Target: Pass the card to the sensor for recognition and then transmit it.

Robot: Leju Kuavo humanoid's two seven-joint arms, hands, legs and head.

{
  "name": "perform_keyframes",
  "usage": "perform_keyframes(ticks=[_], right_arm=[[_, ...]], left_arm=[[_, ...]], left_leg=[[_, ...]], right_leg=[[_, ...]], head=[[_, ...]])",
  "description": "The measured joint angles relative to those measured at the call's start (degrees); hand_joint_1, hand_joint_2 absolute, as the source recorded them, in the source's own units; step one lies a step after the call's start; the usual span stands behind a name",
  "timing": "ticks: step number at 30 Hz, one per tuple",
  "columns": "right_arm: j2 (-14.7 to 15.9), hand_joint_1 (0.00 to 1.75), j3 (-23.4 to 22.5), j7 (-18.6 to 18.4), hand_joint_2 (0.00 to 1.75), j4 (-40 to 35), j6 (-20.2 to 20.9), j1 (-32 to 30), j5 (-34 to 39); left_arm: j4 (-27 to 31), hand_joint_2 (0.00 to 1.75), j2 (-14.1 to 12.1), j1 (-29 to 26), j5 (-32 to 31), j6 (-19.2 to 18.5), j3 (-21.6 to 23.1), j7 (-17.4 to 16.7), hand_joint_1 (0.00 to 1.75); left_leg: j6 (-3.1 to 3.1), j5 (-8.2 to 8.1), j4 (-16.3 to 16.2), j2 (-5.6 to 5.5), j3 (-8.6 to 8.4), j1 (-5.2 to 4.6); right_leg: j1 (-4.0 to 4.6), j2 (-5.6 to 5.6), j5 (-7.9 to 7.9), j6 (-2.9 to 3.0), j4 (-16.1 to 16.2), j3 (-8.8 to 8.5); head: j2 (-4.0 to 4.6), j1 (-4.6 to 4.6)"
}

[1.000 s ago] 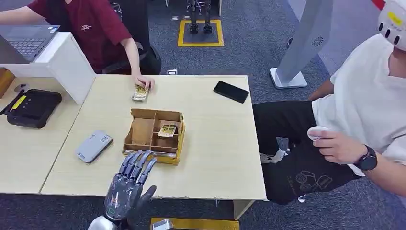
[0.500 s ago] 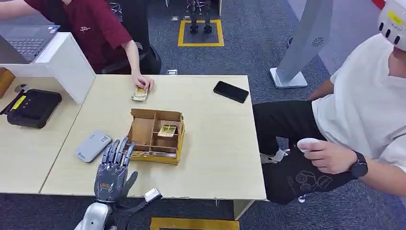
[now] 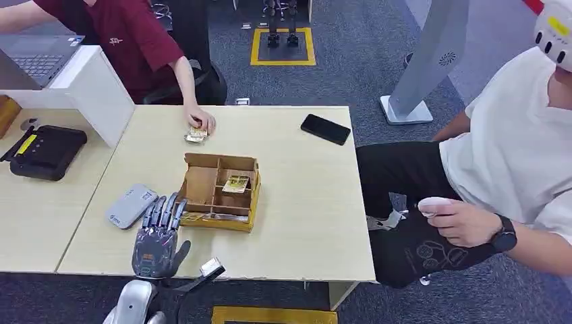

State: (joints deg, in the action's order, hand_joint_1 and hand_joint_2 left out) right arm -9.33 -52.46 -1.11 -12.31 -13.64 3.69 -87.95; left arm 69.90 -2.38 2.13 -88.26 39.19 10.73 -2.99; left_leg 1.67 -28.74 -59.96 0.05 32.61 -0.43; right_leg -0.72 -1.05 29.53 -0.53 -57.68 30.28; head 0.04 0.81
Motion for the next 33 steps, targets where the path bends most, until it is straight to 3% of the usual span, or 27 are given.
perform_keyframes(ticks=[16,33], right_arm=[[0.02,0.0,0.0,0.09,0.0,0.0,-0.07,0.1,-0.46],[0.02,0.0,0.0,-0.24,0.0,0.0,-0.09,0.21,-0.74]], left_arm=[[-1.64,1.75,1.57,1.82,0.9,0.0,-3.17,-0.61,0.0],[-3.85,1.75,3.34,2.53,3.7,0.0,-4.11,2.49,0.0]], left_leg=[[0.0,0.0,0.0,0.0,0.0,0.01],[0.0,0.0,0.0,0.0,0.0,0.0]], right_leg=[[0.0,0.0,0.0,0.0,0.0,0.0],[0.0,0.0,0.0,0.0,0.0,0.0]], head=[[0.0,0.0],[0.0,0.0]])
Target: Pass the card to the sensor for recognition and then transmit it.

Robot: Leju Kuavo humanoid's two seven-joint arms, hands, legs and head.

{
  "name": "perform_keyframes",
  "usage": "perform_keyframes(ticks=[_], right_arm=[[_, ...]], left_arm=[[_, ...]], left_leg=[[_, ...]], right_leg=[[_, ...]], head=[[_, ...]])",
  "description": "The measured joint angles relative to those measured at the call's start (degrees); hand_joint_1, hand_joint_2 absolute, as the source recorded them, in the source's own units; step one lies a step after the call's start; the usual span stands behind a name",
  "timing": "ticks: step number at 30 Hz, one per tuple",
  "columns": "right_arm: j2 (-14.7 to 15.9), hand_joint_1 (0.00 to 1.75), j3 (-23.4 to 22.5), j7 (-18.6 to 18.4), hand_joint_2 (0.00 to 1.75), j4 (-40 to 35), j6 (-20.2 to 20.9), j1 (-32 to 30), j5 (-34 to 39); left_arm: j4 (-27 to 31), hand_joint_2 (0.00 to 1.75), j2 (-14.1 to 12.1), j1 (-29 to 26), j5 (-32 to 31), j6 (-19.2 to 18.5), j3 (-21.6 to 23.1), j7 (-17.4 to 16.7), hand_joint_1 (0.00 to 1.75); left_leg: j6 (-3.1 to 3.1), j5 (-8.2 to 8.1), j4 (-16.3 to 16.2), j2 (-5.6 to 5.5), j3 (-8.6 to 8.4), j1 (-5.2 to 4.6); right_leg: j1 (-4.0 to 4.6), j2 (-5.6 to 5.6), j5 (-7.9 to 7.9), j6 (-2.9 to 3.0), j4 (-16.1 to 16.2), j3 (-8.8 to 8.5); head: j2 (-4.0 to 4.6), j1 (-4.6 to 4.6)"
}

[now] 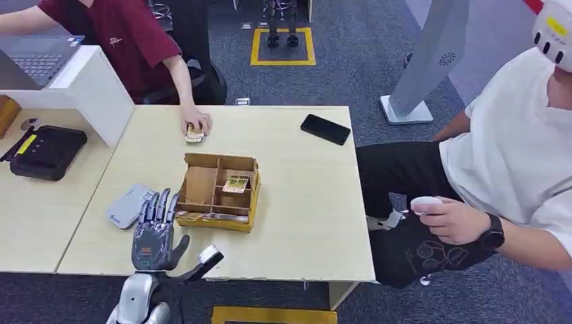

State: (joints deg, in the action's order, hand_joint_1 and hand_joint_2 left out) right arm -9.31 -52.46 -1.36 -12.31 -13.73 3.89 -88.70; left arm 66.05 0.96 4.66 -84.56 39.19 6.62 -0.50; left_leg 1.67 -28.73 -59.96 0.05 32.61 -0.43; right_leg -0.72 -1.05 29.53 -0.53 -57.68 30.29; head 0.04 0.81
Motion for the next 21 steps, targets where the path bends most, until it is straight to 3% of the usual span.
perform_keyframes(ticks=[18,19,21], right_arm=[[0.0,0.0,0.0,0.15,0.0,0.0,0.0,0.03,-0.31],[0.0,0.0,0.0,0.15,0.0,0.0,0.0,0.03,-0.31],[0.0,0.0,0.0,0.15,0.0,0.0,0.0,0.03,-0.48]], left_arm=[[-1.7,1.75,1.07,0.73,-0.7,0.02,-0.24,-0.63,0.03],[-1.81,1.75,1.09,0.74,-0.61,0.02,-0.3,-0.63,1.75],[-2.34,1.75,1.11,0.89,0.11,0.02,-0.63,-0.22,1.75]], left_leg=[[0.0,0.0,0.0,0.0,0.0,0.0],[0.0,0.0,0.0,0.0,0.0,0.0],[0.0,0.0,0.0,0.0,0.0,0.0]], right_leg=[[0.0,0.0,0.0,0.0,0.0,0.0],[0.0,0.0,0.0,0.0,0.0,0.0],[0.0,0.0,0.0,0.0,0.0,0.0]], head=[[0.0,0.0],[0.02,0.0],[0.0,0.0]])
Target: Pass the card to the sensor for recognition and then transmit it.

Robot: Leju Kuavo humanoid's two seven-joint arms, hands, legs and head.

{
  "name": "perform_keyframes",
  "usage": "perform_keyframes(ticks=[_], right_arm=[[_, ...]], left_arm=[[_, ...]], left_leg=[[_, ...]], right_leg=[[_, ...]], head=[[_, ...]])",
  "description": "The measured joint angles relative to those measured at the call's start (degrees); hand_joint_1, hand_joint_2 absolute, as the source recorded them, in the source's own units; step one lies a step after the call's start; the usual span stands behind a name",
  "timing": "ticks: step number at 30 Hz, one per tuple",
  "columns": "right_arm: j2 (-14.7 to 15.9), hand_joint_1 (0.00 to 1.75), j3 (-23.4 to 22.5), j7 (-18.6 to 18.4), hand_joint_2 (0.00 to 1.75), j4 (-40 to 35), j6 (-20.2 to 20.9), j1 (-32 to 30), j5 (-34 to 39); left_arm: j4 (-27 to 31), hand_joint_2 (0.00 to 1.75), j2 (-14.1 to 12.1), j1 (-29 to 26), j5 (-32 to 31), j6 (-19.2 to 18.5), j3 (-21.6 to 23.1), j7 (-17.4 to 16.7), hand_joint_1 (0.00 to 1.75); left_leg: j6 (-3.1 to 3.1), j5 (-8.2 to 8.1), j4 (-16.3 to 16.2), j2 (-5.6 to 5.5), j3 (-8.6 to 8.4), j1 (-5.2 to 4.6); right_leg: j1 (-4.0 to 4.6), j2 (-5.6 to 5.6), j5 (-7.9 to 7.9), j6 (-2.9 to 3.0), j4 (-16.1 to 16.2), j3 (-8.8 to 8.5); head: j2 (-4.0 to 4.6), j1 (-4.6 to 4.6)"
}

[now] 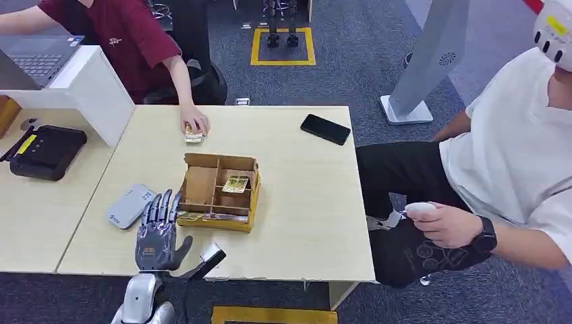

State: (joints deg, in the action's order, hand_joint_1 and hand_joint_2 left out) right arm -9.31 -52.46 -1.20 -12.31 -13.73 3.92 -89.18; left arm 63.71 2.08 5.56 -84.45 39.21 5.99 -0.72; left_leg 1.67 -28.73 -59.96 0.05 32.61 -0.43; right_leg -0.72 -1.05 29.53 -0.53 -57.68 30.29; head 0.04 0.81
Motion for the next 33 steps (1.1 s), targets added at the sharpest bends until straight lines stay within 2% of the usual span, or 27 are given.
perform_keyframes(ticks=[1,2,3,4,5,7,8,33], right_arm=[[0.0,0.0,0.0,0.02,0.0,0.0,0.0,0.01,0.0],[0.0,0.0,0.0,0.02,0.0,0.0,-0.02,0.02,0.0],[0.0,0.0,0.0,0.02,0.0,0.0,-0.02,0.02,0.0],[0.0,0.0,0.0,0.09,0.0,0.0,-0.02,0.01,0.0],[0.0,0.0,0.0,0.09,0.0,0.0,-0.02,0.02,0.0],[0.0,0.0,0.0,0.09,0.0,0.0,-0.04,0.02,0.0],[0.0,0.0,0.0,0.09,0.0,0.0,-0.07,0.02,-0.02],[0.02,0.0,0.0,-0.5,0.0,0.0,-0.07,0.05,-0.7]], left_arm=[[-0.44,1.75,0.02,0.12,0.31,0.0,-0.28,0.22,1.75],[-0.76,1.75,0.04,0.21,0.5,0.0,-0.48,0.48,1.57],[-0.96,1.75,0.04,0.25,0.89,0.0,-0.65,0.89,1.47],[-1.0,1.75,0.09,0.26,1.2,0.0,-0.98,1.35,1.01],[-1.03,1.75,0.22,0.26,1.51,0.0,-1.29,1.7,1.45],[-1.09,1.75,0.44,0.26,2.16,0.0,-1.79,2.29,1.47],[-1.18,1.75,0.5,0.25,2.16,0.0,-2.08,2.43,1.75],[-3.89,1.75,0.9,1.83,5.18,0.0,-2.53,3.78,1.75]], left_leg=[[0.0,0.0,0.0,0.0,0.0,0.0],[0.0,0.0,0.0,0.0,0.0,0.0],[0.0,0.0,0.0,0.0,0.0,0.0],[0.0,0.0,0.0,0.0,0.0,0.0],[0.0,0.0,0.0,0.0,0.0,0.0],[0.0,0.0,0.0,0.0,0.0,0.0],[0.0,0.0,0.0,0.0,0.0,0.0],[0.06,0.07,0.0,-0.05,-0.03,0.0]], right_leg=[[0.0,0.0,0.0,0.0,0.0,0.0],[0.0,0.0,0.0,0.0,0.0,0.0],[0.0,0.0,0.0,0.0,0.0,0.0],[0.0,0.0,0.0,0.0,0.0,0.0],[0.0,0.0,0.0,0.0,0.0,0.0],[0.0,0.0,0.0,0.0,0.0,0.0],[0.0,0.0,0.0,0.0,0.0,0.0],[0.0,0.11,-0.02,0.0,-0.01,-0.08]], head=[[0.0,0.0],[0.0,0.02],[0.02,0.0],[0.02,0.0],[0.0,0.0],[0.0,0.0],[0.02,0.0],[0.02,0.0]])
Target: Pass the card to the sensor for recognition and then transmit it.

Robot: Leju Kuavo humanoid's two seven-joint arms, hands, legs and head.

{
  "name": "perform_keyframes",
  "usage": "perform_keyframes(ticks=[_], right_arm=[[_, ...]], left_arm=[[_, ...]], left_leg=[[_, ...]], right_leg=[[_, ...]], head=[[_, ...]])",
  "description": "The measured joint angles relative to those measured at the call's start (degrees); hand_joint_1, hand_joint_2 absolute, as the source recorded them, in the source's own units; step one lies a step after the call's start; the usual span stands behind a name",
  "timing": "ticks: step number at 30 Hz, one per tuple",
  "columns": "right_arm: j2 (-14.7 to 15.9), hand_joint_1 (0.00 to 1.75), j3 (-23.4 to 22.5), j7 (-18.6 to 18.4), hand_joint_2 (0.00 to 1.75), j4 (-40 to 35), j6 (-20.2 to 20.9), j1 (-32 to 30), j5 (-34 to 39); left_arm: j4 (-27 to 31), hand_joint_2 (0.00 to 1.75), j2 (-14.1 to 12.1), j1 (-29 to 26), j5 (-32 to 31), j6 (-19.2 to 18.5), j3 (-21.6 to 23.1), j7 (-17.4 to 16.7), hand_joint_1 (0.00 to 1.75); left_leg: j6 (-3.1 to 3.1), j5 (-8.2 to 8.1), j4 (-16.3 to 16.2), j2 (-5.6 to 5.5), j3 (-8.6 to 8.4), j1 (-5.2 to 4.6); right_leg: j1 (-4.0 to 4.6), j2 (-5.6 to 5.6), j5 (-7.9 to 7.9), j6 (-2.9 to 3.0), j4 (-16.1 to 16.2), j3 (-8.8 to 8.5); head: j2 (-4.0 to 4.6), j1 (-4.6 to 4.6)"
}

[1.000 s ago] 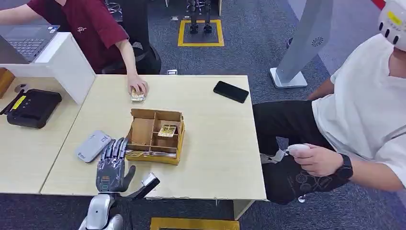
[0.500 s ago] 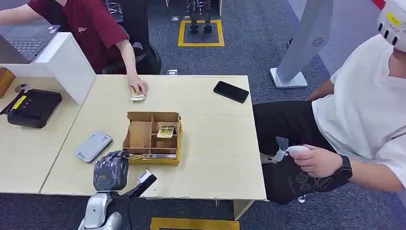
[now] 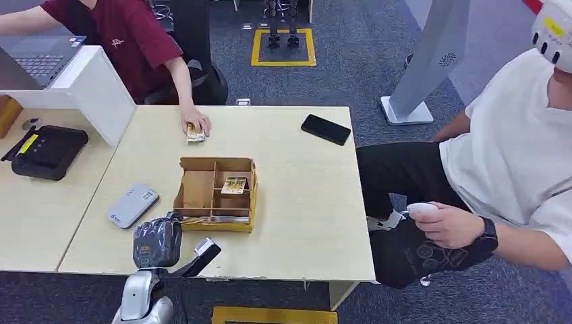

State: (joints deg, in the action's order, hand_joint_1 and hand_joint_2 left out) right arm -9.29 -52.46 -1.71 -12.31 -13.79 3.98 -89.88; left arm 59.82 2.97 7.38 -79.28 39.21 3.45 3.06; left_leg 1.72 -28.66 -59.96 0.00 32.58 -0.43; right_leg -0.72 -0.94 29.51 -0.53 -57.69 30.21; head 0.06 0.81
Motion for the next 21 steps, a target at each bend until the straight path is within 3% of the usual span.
perform_keyframes(ticks=[11,21], right_arm=[[0.0,0.0,0.0,-0.17,0.0,0.0,0.02,-0.01,0.02],[0.02,0.0,-0.04,-0.44,0.0,0.0,0.09,-0.04,0.2]], left_arm=[[0.9,1.75,0.07,-0.07,4.79,-0.57,0.0,1.81,1.75],[14.66,1.75,-2.12,-0.18,10.8,-8.17,1.11,1.88,1.75]], left_leg=[[-0.01,0.01,0.0,0.01,0.01,0.0],[-0.01,0.01,0.0,0.01,0.02,0.01]], right_leg=[[0.0,-0.01,0.0,0.0,0.0,0.03],[0.01,-0.01,0.0,0.0,-0.01,0.06]], head=[[-0.02,0.0],[-0.02,0.0]])
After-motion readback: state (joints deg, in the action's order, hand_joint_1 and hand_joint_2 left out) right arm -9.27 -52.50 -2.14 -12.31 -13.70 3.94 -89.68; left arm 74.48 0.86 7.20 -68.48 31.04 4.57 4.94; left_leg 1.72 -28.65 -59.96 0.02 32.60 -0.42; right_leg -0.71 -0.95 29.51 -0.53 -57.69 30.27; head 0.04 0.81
